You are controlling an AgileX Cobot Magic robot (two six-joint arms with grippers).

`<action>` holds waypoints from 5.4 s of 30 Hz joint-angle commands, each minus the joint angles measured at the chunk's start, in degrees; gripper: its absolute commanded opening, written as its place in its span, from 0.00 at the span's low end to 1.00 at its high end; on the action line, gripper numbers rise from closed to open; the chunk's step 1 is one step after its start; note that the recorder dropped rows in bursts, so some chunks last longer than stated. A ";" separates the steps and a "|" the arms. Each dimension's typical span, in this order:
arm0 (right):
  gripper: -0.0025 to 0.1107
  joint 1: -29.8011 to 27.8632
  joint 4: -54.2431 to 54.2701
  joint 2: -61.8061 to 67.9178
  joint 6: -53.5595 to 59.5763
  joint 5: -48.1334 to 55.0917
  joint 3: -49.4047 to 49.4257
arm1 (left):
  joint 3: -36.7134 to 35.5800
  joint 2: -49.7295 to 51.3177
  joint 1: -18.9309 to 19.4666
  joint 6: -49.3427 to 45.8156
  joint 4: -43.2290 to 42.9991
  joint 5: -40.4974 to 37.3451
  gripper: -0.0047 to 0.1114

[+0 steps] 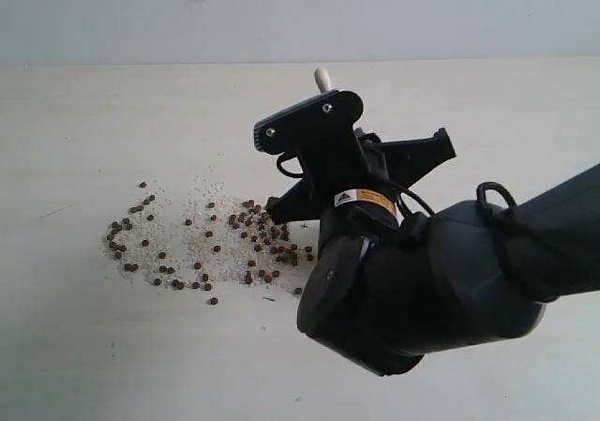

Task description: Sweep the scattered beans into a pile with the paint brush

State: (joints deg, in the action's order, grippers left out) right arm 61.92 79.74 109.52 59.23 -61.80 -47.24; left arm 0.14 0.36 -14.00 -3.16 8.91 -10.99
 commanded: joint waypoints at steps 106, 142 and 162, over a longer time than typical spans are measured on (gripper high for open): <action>0.02 4.10 3.32 20.73 -13.87 -3.35 -41.08 | -0.14 -0.36 -0.32 0.18 0.23 0.24 0.05; 0.02 -5.64 -11.60 30.30 -53.11 7.68 -41.10 | -0.14 -0.36 -0.32 0.18 0.23 0.24 0.05; 0.02 -5.64 7.84 23.75 -24.64 3.14 -41.10 | -0.14 -0.36 -0.32 0.18 0.23 0.24 0.05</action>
State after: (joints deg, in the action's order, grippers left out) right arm 56.54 85.86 134.15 31.83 -57.56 -88.23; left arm 0.14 0.36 -14.00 -3.16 9.00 -10.99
